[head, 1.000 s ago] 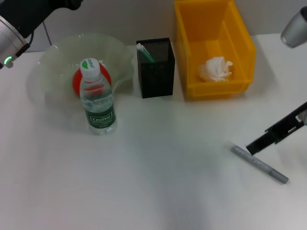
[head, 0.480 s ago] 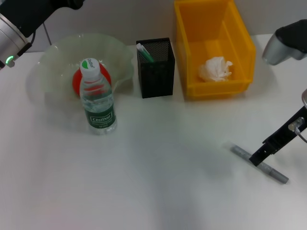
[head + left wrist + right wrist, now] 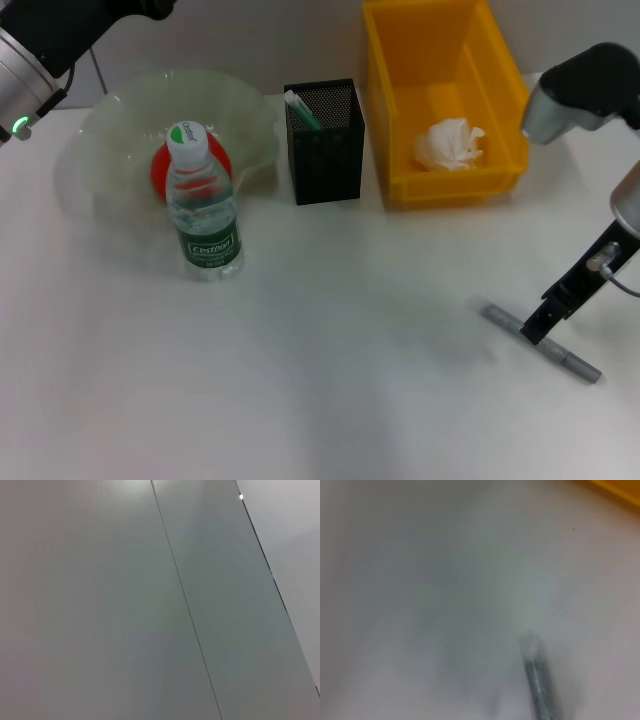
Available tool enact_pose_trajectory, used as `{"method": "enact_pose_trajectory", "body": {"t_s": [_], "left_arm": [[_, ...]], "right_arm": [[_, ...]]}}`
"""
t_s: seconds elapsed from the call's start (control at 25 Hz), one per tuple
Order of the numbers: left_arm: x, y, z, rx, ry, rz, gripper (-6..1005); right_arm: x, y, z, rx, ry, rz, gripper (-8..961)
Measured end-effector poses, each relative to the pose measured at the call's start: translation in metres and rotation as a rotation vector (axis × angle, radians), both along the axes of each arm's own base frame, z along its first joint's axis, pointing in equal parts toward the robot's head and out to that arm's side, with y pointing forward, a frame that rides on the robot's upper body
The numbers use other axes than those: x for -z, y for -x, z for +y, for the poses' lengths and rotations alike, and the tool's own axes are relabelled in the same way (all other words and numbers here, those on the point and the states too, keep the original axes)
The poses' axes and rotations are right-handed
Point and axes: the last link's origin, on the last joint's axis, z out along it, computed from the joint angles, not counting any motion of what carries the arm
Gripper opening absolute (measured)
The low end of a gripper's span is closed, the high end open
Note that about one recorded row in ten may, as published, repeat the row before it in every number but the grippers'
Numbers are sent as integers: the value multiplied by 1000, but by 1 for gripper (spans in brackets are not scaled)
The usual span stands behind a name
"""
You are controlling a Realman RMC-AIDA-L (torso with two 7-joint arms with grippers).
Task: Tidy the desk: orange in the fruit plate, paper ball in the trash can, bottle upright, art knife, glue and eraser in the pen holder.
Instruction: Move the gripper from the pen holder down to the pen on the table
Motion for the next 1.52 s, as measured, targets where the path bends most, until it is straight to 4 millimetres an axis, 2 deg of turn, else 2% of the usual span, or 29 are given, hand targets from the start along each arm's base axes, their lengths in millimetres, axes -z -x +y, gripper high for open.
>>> {"method": "enact_pose_trajectory", "body": {"t_s": [0.2, 1.04, 1.52], "left_arm": [[0, 0, 0, 2, 0, 0, 705], [-1, 1, -2, 5, -2, 1, 705], [0, 1, -2, 5, -1, 1, 705]], "right_arm": [[12, -1, 2, 3, 43, -17, 592], [23, -7, 4, 3, 71, -63, 593], [23, -8, 4, 9, 69, -78, 505]]}}
